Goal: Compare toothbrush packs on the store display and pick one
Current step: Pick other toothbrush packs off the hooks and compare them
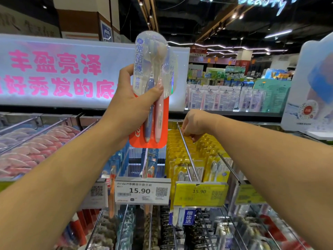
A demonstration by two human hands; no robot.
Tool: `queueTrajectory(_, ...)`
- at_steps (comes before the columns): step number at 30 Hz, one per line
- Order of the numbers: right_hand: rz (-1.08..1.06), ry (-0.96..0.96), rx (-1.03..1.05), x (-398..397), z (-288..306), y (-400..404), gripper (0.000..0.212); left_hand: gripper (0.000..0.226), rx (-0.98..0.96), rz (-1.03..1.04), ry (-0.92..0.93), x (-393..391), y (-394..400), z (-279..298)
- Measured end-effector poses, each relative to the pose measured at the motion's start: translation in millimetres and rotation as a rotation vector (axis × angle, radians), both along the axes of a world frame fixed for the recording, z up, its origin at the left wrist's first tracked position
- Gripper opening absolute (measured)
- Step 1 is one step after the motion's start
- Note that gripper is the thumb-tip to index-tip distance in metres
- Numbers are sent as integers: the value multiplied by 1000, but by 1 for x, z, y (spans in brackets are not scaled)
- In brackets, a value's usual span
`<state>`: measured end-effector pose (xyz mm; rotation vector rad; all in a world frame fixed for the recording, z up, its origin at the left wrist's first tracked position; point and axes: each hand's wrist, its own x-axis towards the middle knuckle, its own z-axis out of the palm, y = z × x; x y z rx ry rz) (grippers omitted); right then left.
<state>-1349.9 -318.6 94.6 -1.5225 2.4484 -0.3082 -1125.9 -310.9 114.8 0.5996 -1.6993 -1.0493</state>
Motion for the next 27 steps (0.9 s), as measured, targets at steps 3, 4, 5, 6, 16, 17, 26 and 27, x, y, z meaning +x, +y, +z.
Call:
queueTrajectory(3, 5, -69, -13, -1, 1, 4, 24, 44, 5, -6, 3, 0, 0, 0)
queueTrajectory(4, 4, -90, -18, 0, 2, 5, 25, 45, 7, -10, 3, 0, 0, 0)
queueTrajectory(5, 7, -97, -12, 1, 3, 6, 26, 46, 8, -12, 2, -1, 1, 1)
queueTrajectory(6, 5, -97, -3, 0, 3, 7, 26, 47, 8, -11, 0, -1, 1, 1)
queueTrajectory(16, -66, -213, -246, 7, 30, 31, 20, 49, 14, -37, -2, -10, 13, 9)
queueTrajectory(17, -67, -230, -271, 11, 33, 36, 18, 50, 10, -39, -6, -11, 15, 11)
queueTrajectory(26, 2, -491, -485, 31, 44, 77, 19, 45, 0, -60, 18, -15, 42, 15)
queueTrajectory(27, 16, -542, -528, 33, 44, 81, 23, 44, -2, -59, 25, -15, 46, 16)
